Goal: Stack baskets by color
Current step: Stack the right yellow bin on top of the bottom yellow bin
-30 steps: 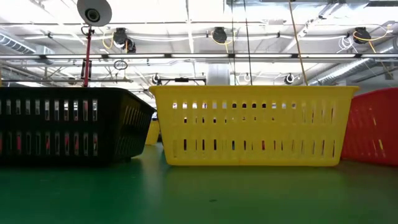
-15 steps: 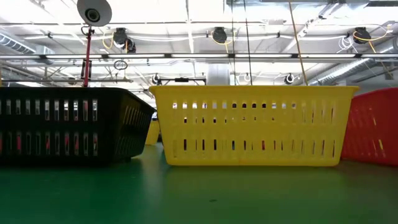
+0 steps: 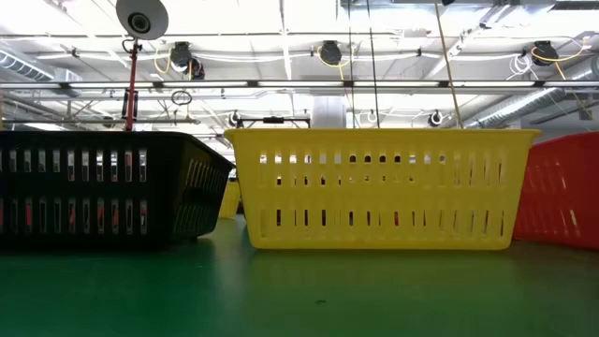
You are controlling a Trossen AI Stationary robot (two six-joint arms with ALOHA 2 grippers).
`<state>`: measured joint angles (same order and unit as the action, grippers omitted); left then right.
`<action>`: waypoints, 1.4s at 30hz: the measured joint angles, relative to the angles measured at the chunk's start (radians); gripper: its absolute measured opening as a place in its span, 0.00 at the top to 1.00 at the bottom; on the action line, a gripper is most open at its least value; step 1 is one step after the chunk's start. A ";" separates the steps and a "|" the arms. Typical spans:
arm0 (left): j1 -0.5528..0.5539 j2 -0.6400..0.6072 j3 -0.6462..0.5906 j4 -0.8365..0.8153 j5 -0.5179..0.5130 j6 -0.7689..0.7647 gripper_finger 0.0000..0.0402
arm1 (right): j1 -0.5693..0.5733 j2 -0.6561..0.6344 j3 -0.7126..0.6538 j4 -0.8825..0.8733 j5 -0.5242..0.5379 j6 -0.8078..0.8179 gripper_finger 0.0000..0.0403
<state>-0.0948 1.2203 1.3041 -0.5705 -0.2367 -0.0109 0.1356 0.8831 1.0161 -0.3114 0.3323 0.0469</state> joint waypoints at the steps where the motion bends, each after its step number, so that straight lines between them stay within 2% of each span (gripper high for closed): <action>1: -0.003 0.015 0.000 0.000 0.000 0.000 0.90 | 0.000 0.006 0.000 0.000 0.012 -0.005 1.00; 6: -0.033 0.069 0.000 -0.020 -0.001 0.005 0.90 | 0.000 0.057 0.000 0.027 0.062 -0.010 1.00; 9: -0.051 0.069 0.000 -0.022 -0.038 0.037 0.90 | 0.000 0.097 0.000 0.044 0.063 -0.018 1.00; 13: -0.058 0.037 -0.010 -0.020 -0.088 0.038 0.90 | 0.004 0.130 0.016 0.036 0.060 -0.032 1.00; 18: -0.060 -0.036 -0.109 0.053 -0.085 0.089 0.90 | 0.027 0.144 0.053 -0.101 0.062 0.036 1.00; 21: -0.039 -0.091 -0.172 0.113 -0.087 0.105 0.90 | 0.054 0.145 0.064 -0.120 0.062 0.071 1.00; 27: -0.028 -0.150 -0.226 0.129 -0.074 0.050 0.90 | 0.098 0.152 0.069 -0.170 0.064 0.084 1.00; 31: -0.033 -0.157 -0.235 0.118 -0.075 0.028 0.90 | 0.119 0.153 0.069 -0.275 0.065 0.156 1.00; 38: -0.034 -0.138 -0.237 0.120 -0.075 0.076 0.90 | 0.188 0.157 0.069 -0.496 0.084 0.346 1.00; 42: -0.034 -0.131 -0.237 0.117 -0.075 0.053 0.90 | 0.215 0.157 0.069 -0.653 0.041 0.423 0.99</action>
<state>-0.1287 1.0898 1.0676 -0.4539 -0.3115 0.0416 0.3510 1.0397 1.0847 -0.9644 0.3735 0.4697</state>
